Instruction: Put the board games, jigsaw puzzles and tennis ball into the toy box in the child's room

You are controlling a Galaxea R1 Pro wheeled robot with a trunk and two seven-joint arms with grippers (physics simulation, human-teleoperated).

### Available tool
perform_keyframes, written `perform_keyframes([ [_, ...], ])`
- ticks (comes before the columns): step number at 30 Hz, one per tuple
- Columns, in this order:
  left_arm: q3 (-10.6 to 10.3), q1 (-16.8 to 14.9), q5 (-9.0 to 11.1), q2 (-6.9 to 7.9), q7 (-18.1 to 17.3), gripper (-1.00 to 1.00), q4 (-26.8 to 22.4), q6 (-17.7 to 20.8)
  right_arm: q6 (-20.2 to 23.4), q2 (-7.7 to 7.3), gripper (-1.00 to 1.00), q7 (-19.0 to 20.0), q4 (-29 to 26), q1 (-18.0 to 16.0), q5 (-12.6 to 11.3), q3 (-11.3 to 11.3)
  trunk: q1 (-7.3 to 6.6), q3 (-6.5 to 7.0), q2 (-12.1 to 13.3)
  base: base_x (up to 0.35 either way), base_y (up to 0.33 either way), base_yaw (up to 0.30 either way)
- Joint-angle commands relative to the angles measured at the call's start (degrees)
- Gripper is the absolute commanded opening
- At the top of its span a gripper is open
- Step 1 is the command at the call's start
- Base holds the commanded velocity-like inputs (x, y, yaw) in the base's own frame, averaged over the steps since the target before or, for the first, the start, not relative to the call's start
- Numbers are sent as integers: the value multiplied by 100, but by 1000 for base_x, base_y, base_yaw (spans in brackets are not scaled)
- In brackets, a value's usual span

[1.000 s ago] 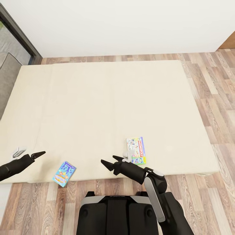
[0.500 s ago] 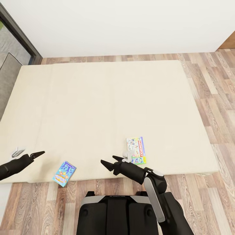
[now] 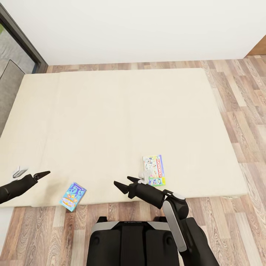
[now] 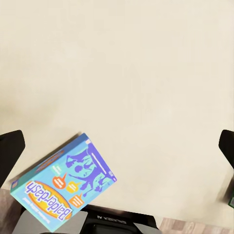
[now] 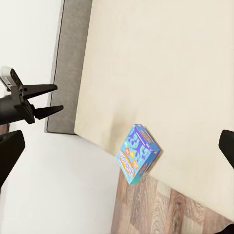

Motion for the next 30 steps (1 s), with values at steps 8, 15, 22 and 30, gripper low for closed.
perform_keyframes([
  [8, 9, -4, -38, 0, -51, 100, -1, 29, 40, 2, 100, -7, 3, -2, -36, 1, 3, -6, -9, 0, 0, 0],
  [15, 9, -4, -38, 0, -53, 100, -1, 29, 39, 2, 100, -3, 4, -2, -36, 3, 3, -6, -9, 0, 0, 0],
  [22, 17, -4, -38, 0, -55, 100, -1, 29, 39, 2, 100, -3, 4, -2, -36, 4, 3, -6, -9, 0, 118, 0],
  [30, 193, 2, -32, 0, -54, 100, -1, 29, 39, 2, 100, 1, 4, -2, -36, 4, 3, -6, -9, 0, 69, 0],
])
